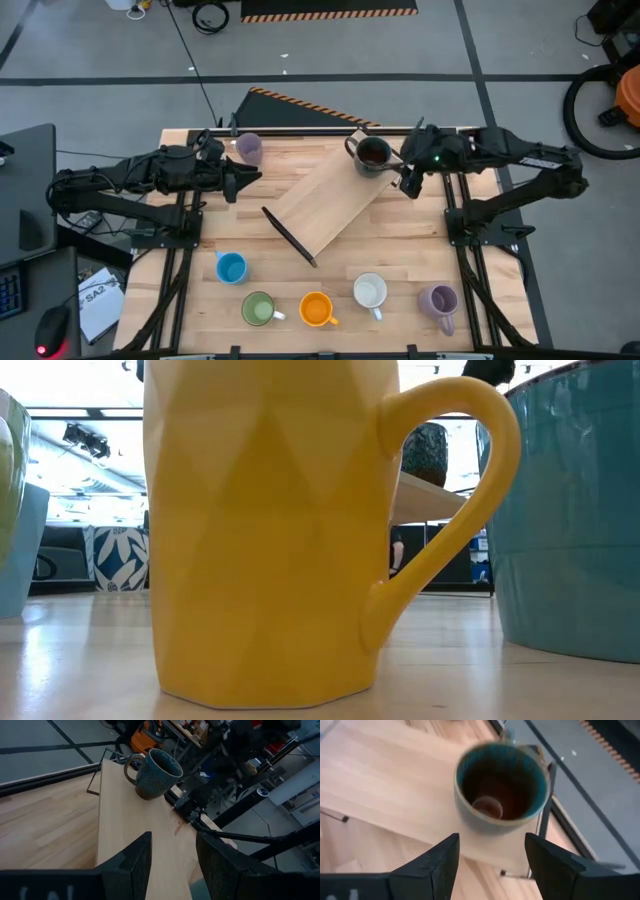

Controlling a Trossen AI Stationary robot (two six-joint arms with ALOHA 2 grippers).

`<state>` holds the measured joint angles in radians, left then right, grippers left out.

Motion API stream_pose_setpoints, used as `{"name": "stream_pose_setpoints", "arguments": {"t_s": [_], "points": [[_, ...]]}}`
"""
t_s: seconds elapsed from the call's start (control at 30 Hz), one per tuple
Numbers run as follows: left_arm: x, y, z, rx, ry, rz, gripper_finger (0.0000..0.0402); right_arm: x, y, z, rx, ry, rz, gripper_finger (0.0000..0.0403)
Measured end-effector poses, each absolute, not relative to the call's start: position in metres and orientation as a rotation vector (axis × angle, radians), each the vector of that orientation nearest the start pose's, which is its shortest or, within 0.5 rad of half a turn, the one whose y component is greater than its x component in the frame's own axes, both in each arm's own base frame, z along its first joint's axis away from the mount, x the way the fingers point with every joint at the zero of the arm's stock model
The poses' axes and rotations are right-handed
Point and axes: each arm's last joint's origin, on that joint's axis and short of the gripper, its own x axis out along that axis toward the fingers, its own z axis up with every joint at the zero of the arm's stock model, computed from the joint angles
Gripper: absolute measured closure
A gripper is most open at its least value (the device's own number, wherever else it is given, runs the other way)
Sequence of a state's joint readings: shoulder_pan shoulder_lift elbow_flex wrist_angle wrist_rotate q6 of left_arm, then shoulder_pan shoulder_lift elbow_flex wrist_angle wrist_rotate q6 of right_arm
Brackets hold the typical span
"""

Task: Place coffee mugs
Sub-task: Put the blue patterned mug on the shelf

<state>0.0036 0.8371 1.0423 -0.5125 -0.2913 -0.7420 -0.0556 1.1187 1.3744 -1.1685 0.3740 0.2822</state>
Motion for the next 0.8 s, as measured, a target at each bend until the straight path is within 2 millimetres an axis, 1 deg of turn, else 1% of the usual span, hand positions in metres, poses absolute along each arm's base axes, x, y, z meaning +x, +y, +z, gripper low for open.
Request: {"name": "stream_pose_setpoints", "arguments": {"t_s": [0.1,0.37,0.53,0.67,0.8], "points": [[0.162,0.009,0.379,-0.689,0.182,0.391,0.0242,0.184,-0.019,0.371,0.147,0.866,-0.539,0.0152],[0.162,0.009,0.379,-0.692,0.181,0.392,0.0242,0.196,-0.016,0.339,0.212,0.834,-0.557,0.0086],[0.162,0.009,0.379,-0.692,0.182,0.392,0.0242,0.204,-0.017,0.321,0.242,0.770,-0.612,0.0051],[0.162,0.009,0.379,-0.693,0.181,0.392,0.0242,0.209,-0.017,0.307,0.246,0.731,-0.629,0.0033],[0.162,0.009,0.379,-0.698,0.181,0.392,0.0242,0.210,-0.013,0.293,0.229,0.702,-0.685,0.0030]]}}
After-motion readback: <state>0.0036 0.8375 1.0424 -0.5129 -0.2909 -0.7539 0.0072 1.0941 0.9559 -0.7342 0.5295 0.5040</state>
